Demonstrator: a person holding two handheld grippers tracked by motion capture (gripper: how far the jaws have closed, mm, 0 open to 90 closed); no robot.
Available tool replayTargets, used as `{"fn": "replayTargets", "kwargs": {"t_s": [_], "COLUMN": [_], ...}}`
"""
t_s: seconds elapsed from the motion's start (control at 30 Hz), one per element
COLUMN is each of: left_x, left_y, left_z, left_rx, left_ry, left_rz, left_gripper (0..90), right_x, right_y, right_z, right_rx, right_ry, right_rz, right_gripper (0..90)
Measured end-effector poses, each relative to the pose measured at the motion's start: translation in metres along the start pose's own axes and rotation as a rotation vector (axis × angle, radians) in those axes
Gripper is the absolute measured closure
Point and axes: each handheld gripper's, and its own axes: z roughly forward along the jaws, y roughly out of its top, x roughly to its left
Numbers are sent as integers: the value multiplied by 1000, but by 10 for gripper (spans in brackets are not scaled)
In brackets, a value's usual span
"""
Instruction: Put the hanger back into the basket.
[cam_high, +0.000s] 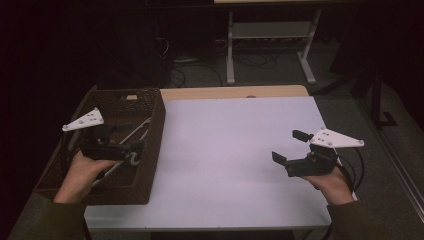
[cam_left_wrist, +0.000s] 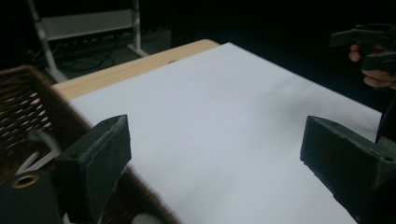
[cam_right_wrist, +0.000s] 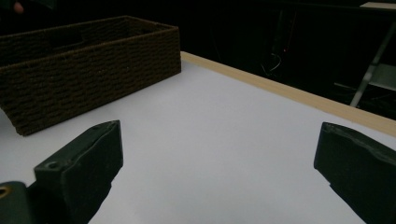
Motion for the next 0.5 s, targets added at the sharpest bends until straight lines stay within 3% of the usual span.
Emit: {"fn": "replayTargets", "kwargs": {"t_s": [0.1,0.23,0.5], "left_x": [-11,-18,-24], "left_y": [-1,-4,-12], "left_z": [10,21,32], "left_rx": [-46,-70,-119], "left_ry": [-15,-28,-53], "left_rz": [7,12,3], "left_gripper": [69,50,31], "right_x": [1,2,3], "right_y": [7,13,22], "right_z": [2,5,11], "right_rx": [-17,-36,-55], "right_ry": [5,11,17], "right_rz": [-2,4,6], "right_gripper": [9,9,9]}}
